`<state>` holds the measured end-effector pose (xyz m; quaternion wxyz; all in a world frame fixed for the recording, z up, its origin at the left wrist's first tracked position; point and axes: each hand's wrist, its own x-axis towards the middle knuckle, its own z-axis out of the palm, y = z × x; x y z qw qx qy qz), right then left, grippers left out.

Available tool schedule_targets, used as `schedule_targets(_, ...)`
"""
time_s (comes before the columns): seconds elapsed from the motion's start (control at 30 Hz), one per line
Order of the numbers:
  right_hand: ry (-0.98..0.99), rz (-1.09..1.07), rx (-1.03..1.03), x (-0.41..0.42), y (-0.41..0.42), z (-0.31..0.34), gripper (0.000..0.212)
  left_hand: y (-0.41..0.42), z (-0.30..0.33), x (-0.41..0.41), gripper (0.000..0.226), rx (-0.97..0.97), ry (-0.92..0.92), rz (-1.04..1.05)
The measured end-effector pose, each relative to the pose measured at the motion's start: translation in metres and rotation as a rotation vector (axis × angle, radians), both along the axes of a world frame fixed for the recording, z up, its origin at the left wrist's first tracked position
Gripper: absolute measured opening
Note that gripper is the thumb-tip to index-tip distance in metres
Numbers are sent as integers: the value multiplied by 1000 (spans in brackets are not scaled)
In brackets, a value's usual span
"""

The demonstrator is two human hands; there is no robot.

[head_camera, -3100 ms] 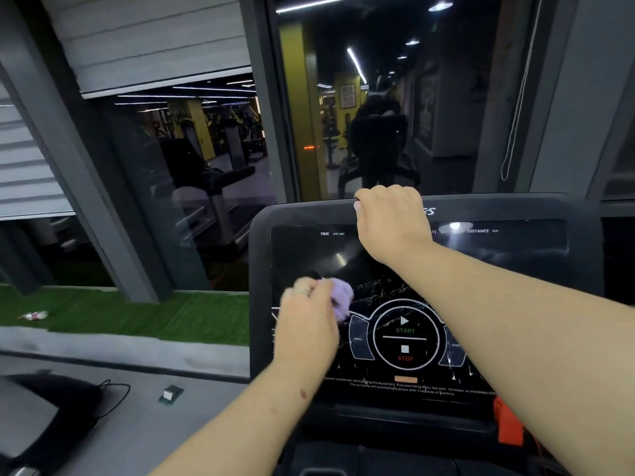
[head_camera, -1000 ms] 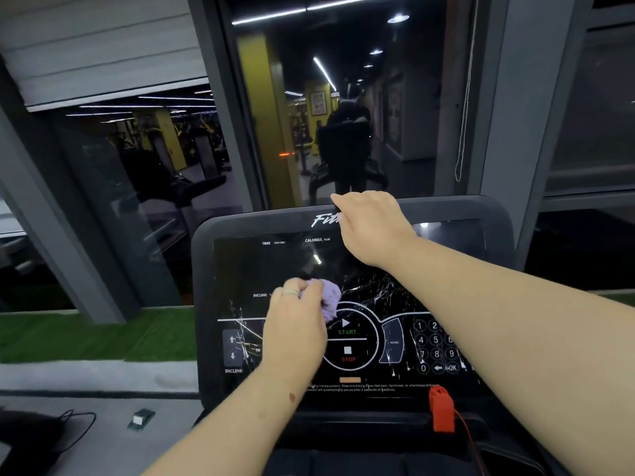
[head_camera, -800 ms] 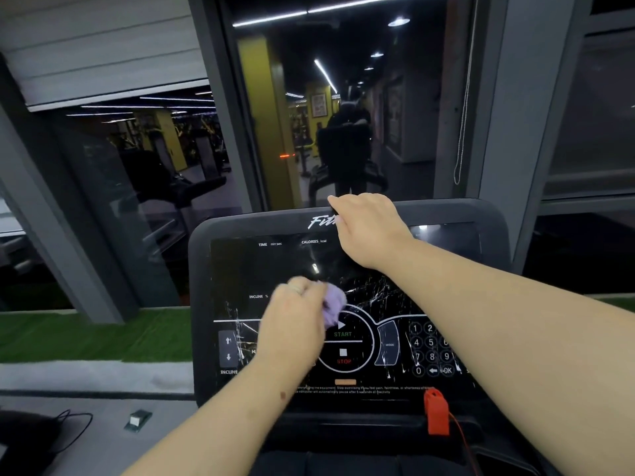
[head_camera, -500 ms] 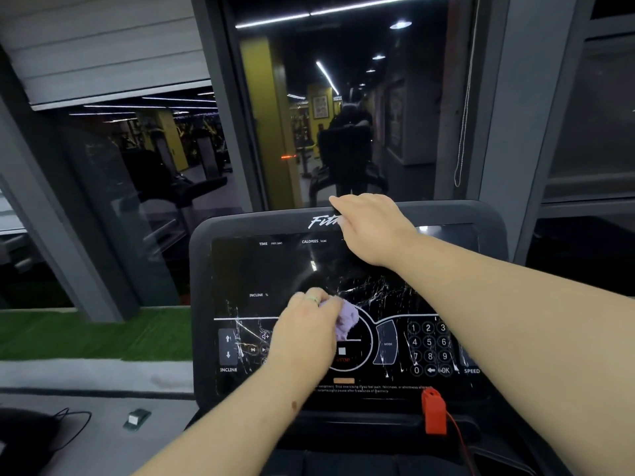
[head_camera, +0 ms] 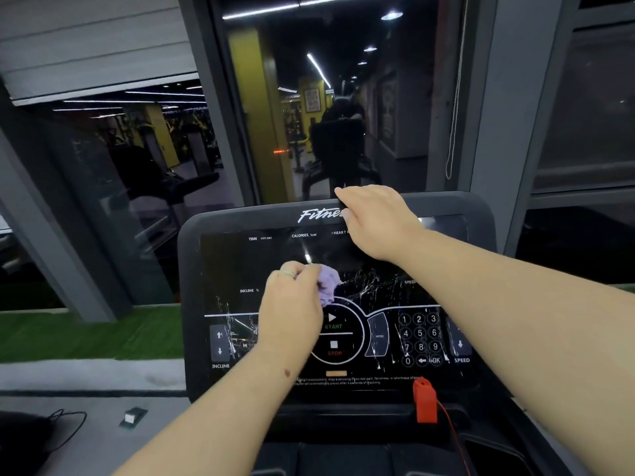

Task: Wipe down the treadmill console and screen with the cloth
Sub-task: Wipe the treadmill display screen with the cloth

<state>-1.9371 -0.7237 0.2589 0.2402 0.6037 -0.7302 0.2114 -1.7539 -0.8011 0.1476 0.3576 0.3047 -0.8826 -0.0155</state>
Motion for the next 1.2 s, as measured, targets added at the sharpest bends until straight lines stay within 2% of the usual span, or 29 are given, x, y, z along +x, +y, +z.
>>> schedule_targets(0.1, -13, -7, 18, 2, 0, 1, 36, 43, -9, -1, 22, 52, -38, -60)
schedule_targets(0.2, -26, -14, 32, 2, 0, 2, 36, 33, -15, 1, 26, -72, -166, -173)
schedule_targets(0.37, -24, -36, 14, 4, -1, 2, 28, 13, 8, -7, 29, -24, 36, 24)
schedule_targets(0.5, -24, -32, 1, 3, -2, 0, 26, 46, -17, -6, 25, -71, -154, -117)
schedule_targets(0.57, -36, -32, -4, 3, -2, 0, 25, 33, -14, -5, 27, -118, -180, -144)
schedule_targets(0.73, -34, -21, -14, 0, -3, -1, 28, 15, 2, -10, 30, -34, 2, 16)
schedule_targets(0.8, -28, -14, -25, 2, -3, -1, 27, 36, -9, -12, 26, -15, -105, -79)
schedule_targets(0.87, -31, -11, -30, 3, -2, -1, 28, 42, -16, -9, 26, -76, -197, -163)
schedule_targets(0.93, -39, -6, -19, 3, -2, -1, 31, 24, -5, -6, 31, -91, -160, -151)
schedule_targets(1.03, -49, -1, 22, 2, -1, 4, 28, 15, 9, -2, 40, -30, -1, -29)
schedule_targets(1.1, -71, 11, 18, 5, 0, 6, 22, 19, 7, 3, 43, -31, 16, -62)
schedule_targets(1.13, -84, 34, -28, 8, 3, 3, 22, 19, 7, 6, 45, -18, 22, -109)
schedule_targets(1.2, -87, 88, -172, 22, 15, -14, 36, 15, 8, 15, 49, 15, 42, -191)
